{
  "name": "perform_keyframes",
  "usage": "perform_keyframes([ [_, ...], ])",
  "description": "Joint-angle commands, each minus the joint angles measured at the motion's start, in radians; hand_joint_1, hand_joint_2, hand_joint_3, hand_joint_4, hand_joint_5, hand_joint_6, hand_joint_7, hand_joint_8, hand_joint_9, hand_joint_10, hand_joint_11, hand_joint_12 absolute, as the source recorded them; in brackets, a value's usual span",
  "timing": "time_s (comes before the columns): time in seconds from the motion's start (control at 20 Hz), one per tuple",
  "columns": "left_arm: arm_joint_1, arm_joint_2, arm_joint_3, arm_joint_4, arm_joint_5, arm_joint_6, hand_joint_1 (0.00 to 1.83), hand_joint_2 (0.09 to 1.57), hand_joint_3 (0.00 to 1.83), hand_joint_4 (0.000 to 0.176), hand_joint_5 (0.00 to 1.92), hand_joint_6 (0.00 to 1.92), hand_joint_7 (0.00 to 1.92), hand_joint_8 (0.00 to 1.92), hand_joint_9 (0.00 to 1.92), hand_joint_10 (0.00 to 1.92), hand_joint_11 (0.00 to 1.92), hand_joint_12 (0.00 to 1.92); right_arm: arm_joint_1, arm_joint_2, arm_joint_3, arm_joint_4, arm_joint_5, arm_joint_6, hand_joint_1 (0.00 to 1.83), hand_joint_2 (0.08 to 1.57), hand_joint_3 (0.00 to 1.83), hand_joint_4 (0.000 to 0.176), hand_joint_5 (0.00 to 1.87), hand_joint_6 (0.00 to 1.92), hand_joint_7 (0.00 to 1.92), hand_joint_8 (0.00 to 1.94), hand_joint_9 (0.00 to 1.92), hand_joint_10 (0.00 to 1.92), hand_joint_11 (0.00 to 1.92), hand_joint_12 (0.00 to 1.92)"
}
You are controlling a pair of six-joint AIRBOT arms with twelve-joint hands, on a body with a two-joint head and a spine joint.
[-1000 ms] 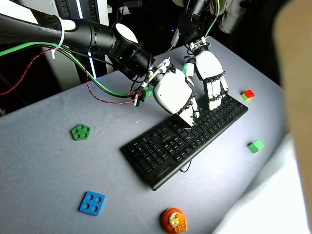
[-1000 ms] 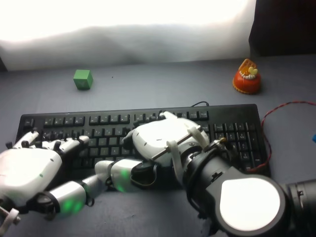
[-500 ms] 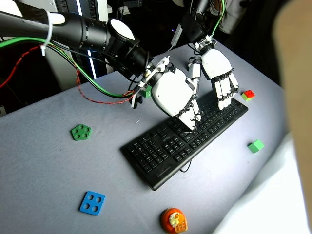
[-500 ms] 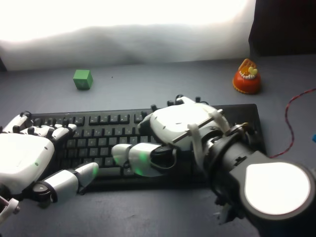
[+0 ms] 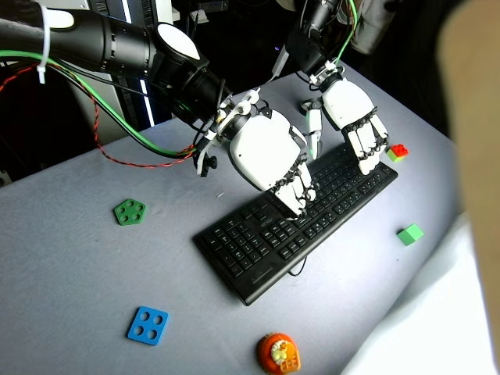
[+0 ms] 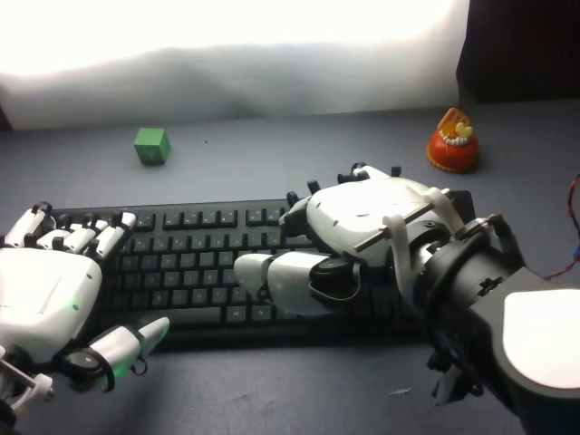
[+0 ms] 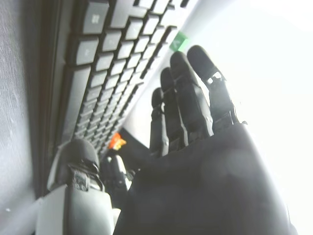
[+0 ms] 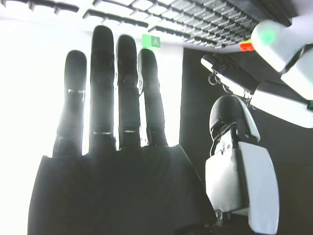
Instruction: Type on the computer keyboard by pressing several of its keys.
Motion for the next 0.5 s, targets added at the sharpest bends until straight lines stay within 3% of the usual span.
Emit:
perform_keyframes([
  [0.0, -0.001, -0.005, 0.007, 0.047, -0.126, 0.005, 0.37, 1.19, 0.00, 0.047, 0.16, 0.00, 0.31, 0.00, 0.37, 0.00, 0.00, 1.14, 0.012, 0.008, -0.008, -0.079, -0.018, -0.001, 0.00, 1.17, 0.00, 0.000, 0.53, 0.01, 0.65, 0.01, 0.66, 0.04, 0.00, 1.45],
  [0.45, -0.005, -0.037, 0.053, 0.047, -0.151, 0.010, 0.39, 1.20, 0.00, 0.040, 0.13, 0.00, 0.30, 0.00, 0.34, 0.00, 0.00, 1.09, 0.015, 0.050, -0.038, -0.079, 0.000, -0.011, 0.01, 1.18, 0.00, 0.000, 0.55, 0.01, 0.64, 0.01, 0.67, 0.04, 0.00, 1.46],
])
